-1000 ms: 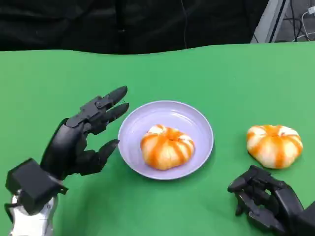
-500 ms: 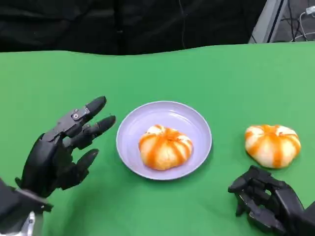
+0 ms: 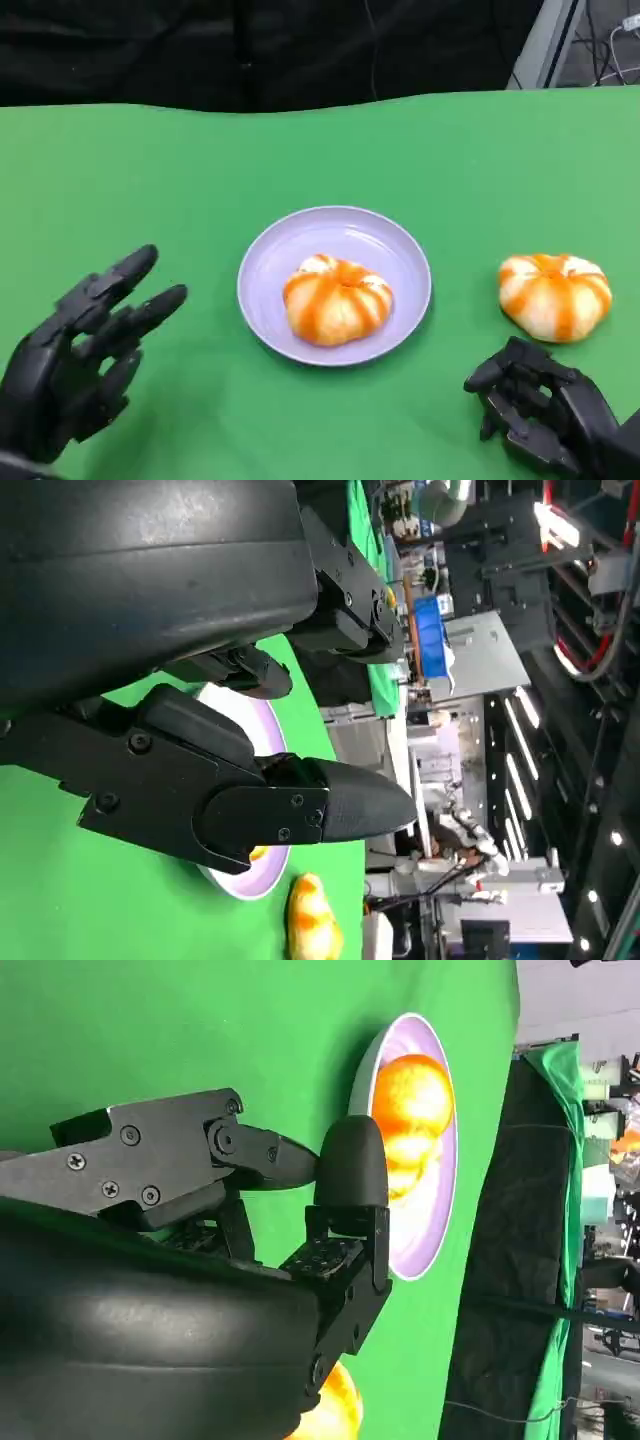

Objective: Grasp the bread from the table and place it into the plate.

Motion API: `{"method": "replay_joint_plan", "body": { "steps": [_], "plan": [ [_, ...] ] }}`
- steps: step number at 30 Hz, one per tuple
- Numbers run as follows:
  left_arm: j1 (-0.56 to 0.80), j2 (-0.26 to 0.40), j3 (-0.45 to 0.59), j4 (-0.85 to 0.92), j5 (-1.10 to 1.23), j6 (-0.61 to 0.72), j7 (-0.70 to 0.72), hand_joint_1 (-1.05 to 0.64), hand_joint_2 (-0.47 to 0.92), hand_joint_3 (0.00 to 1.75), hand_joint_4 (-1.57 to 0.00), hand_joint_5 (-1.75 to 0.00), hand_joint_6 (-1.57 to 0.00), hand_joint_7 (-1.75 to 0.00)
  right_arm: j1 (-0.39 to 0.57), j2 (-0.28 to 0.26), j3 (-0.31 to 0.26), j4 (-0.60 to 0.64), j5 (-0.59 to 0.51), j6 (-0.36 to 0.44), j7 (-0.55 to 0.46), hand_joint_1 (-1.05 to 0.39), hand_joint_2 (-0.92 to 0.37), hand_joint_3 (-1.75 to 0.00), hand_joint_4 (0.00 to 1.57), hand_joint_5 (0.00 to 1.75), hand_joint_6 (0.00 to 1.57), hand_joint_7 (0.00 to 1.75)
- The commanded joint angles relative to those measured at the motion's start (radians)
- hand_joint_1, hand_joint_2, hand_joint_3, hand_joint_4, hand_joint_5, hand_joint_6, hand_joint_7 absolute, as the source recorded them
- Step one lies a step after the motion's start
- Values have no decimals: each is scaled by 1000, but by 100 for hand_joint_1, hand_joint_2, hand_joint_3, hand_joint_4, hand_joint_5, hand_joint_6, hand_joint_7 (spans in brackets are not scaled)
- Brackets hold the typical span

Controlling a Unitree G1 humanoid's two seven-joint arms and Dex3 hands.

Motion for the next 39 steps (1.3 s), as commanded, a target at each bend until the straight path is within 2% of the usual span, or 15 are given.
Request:
{"method": "replay_joint_plan", "body": {
  "steps": [1, 9, 27, 37, 39],
  "plan": [
    [22, 6, 30, -3, -10, 0, -15, -74, 92, 45, -57, -2, -43, -1, 14, -20, -4, 7, 2, 11, -6, -30, -92, -47, 63, 175, 64, 131],
    [100, 20, 90, -24, -47, 2, -58, -72, 92, 46, -61, -3, -45, -1, 16, -20, -4, 3, 2, 7, -5, -29, -92, -47, 62, 175, 64, 130],
    [103, 28, 166, 58, -27, -29, -41, -74, 92, 48, -73, -5, -55, -3, 17, -10, -7, -5, 20, 3, 13, -27, -92, -48, 64, 175, 65, 130],
    [75, 29, 187, 117, -33, -15, -62, -64, 92, 49, -76, -3, -56, -2, 14, -16, -8, -1, 16, 3, 14, -28, -92, -48, 64, 175, 66, 128],
    [71, 25, 189, 120, -37, -14, -69, -53, 92, 39, -78, -3, -58, -1, 17, -17, -7, -6, 13, 6, 9, -28, -92, -48, 64, 175, 66, 128]
  ]
}}
